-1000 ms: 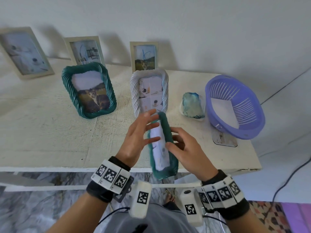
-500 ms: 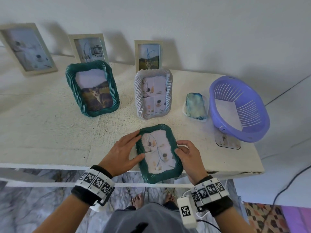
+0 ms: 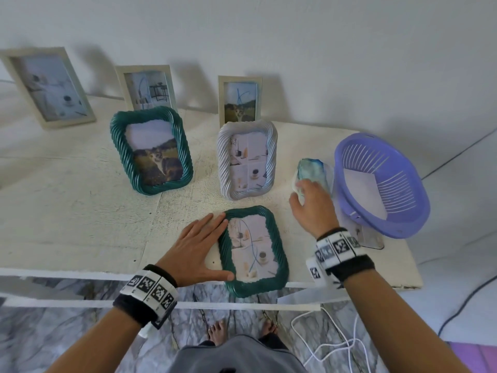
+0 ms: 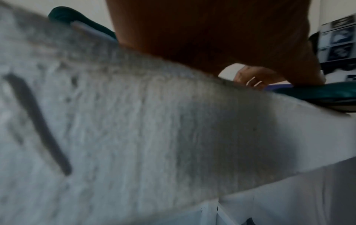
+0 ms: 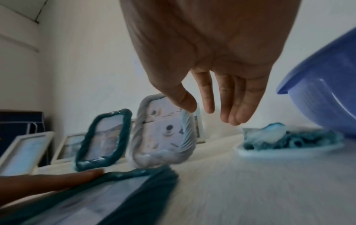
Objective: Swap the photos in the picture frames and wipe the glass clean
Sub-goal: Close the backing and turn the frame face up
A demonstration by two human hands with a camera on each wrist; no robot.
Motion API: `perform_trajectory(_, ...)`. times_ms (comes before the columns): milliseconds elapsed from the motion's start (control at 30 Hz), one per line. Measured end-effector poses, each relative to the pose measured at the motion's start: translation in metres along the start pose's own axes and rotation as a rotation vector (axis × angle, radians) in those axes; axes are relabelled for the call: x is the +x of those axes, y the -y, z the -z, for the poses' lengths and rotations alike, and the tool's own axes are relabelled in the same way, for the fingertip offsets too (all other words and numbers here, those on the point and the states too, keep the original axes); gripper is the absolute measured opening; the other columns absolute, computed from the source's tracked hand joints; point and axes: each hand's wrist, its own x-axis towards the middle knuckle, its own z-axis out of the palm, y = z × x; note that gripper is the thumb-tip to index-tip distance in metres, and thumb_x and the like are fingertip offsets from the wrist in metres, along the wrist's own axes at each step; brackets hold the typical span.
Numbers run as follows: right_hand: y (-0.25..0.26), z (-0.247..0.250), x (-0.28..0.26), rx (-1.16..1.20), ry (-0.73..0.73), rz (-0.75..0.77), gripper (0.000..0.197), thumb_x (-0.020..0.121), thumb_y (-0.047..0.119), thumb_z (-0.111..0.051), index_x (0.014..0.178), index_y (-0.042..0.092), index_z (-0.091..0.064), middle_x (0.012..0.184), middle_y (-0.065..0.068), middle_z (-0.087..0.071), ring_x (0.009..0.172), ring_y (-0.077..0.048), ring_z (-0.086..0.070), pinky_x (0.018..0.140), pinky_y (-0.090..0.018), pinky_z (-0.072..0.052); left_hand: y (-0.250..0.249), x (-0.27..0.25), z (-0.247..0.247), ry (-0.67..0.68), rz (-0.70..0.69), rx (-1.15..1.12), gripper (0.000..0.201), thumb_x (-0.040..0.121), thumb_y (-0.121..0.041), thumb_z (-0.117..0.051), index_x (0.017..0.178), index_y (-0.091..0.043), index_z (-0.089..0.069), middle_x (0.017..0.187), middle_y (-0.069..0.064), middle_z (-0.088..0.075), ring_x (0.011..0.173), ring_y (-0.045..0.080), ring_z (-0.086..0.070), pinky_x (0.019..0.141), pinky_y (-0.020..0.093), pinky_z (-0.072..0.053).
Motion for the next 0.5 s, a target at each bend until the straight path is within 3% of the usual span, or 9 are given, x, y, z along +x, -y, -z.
perform_trajectory(100, 0.000, 0.001, 0.046, -0.160, 0.009, -0.057, 0.036, 0.096, 0.021, -0.048, 0.126, 0.000, -0.050, 0.124, -0.025, -0.052, 0.113, -0.040, -0.049, 0.091, -0.044, -0.043, -0.001, 0.000, -0.002, -0.042, 0.009, 0.021, 0.116, 0.071, -0.096, -0.033, 0.157, -0.028, 0.004, 0.163, -0.015, 0.014, 0.149, 0.005, 0.016, 0.122, 0.033, 0.007)
perform_trajectory(333, -0.022, -0.026, 0.106, -0.395, 0.078, -0.255, 0.043, 0.096, 0.023, -0.050, 0.128, -0.005, -0.051, 0.130, -0.035, -0.048, 0.119, -0.045, -0.047, 0.101, -0.044, -0.041, -0.002, 0.001, -0.002, -0.060, 0.025, 0.033, 0.112, 0.074, -0.095, -0.033, 0.157, -0.028, 0.000, 0.163, -0.015, 0.011, 0.150, 0.005, 0.012, 0.122, 0.033, 0.005)
perform_trajectory(500, -0.027, -0.038, 0.114, -0.428, 0.070, -0.314, 0.034, 0.086, 0.009, -0.056, 0.119, 0.003, -0.061, 0.114, -0.027, -0.060, 0.103, -0.044, -0.058, 0.080, -0.043, -0.052, -0.003, 0.001, -0.001, -0.055, 0.034, 0.045, 0.112, 0.074, -0.095, -0.032, 0.157, -0.030, 0.005, 0.162, -0.017, 0.015, 0.148, 0.002, 0.018, 0.121, 0.029, 0.011)
